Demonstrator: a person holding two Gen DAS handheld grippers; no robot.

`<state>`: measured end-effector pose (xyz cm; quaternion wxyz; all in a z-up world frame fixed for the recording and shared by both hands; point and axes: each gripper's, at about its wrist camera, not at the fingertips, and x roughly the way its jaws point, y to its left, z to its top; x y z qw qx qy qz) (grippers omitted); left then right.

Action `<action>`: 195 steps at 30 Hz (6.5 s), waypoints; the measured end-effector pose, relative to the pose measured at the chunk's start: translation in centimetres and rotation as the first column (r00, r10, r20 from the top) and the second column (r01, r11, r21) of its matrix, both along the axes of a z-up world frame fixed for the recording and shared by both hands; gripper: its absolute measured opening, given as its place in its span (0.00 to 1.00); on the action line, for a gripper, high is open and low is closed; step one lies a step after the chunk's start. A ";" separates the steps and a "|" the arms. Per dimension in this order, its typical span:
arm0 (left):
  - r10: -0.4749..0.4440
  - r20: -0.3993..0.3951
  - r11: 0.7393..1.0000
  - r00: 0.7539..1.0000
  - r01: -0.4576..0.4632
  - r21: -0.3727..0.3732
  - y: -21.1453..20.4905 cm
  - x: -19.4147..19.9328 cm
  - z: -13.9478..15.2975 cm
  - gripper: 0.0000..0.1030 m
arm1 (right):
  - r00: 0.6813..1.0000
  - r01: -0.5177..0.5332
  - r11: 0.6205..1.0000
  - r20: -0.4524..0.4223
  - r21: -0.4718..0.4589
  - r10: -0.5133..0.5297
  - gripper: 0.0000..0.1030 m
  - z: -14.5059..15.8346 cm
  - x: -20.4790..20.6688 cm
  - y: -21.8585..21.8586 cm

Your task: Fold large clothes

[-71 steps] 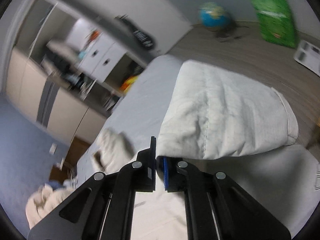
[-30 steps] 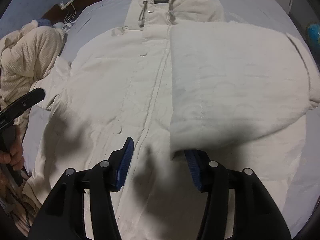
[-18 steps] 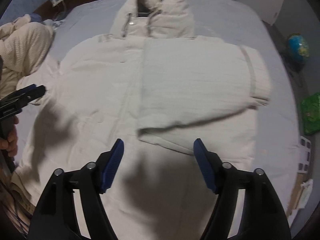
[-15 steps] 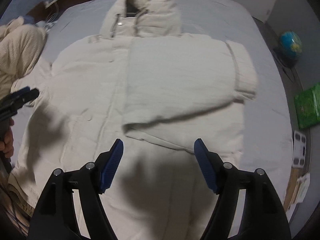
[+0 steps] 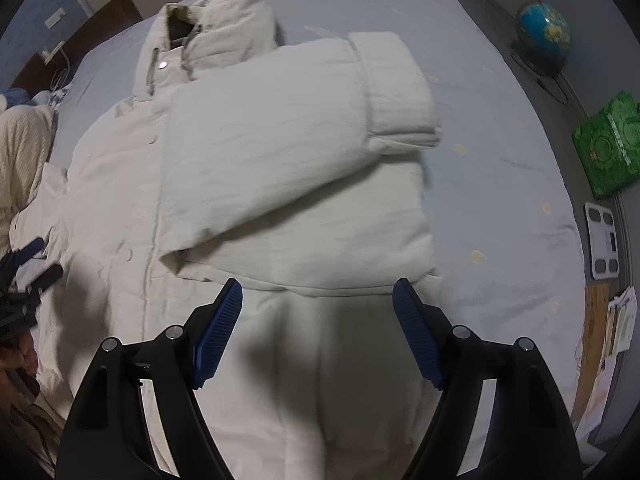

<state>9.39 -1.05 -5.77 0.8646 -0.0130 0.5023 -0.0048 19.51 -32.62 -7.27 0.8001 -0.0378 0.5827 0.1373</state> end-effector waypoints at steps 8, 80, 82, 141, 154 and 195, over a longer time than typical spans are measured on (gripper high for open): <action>-0.160 0.023 0.985 0.987 0.158 0.064 -6.0 1.0 -0.1 0.94 | 0.991 0.137 0.990 -0.015 0.039 -0.136 0.72 -0.1 0.8 -4.4; 0.227 -0.143 0.950 0.963 -0.251 -0.185 7.5 1.9 -2.6 0.76 | 0.999 0.045 0.998 0.008 -0.034 -0.044 0.72 -1.3 0.6 -1.1; 0.235 -0.116 0.952 0.965 -0.252 -0.172 8.3 1.6 -1.2 0.82 | 1.000 0.015 0.999 0.007 -0.050 -0.014 0.72 -1.4 0.3 -0.5; 0.770 -0.247 0.529 0.588 -0.805 -0.269 33.1 -10.2 -3.5 0.93 | 0.999 0.048 0.997 0.007 -0.054 -0.047 0.72 -1.1 -0.6 0.2; 0.823 -0.359 0.278 0.440 -0.863 -0.421 36.6 -13.0 -7.5 0.86 | 0.998 0.060 0.995 -0.001 -0.081 -0.060 0.72 -1.7 -0.2 0.4; 0.646 0.225 0.736 0.730 -0.517 -0.437 26.0 -6.3 6.8 0.04 | 0.999 0.054 0.996 0.007 -0.077 -0.053 0.72 -1.4 0.0 0.9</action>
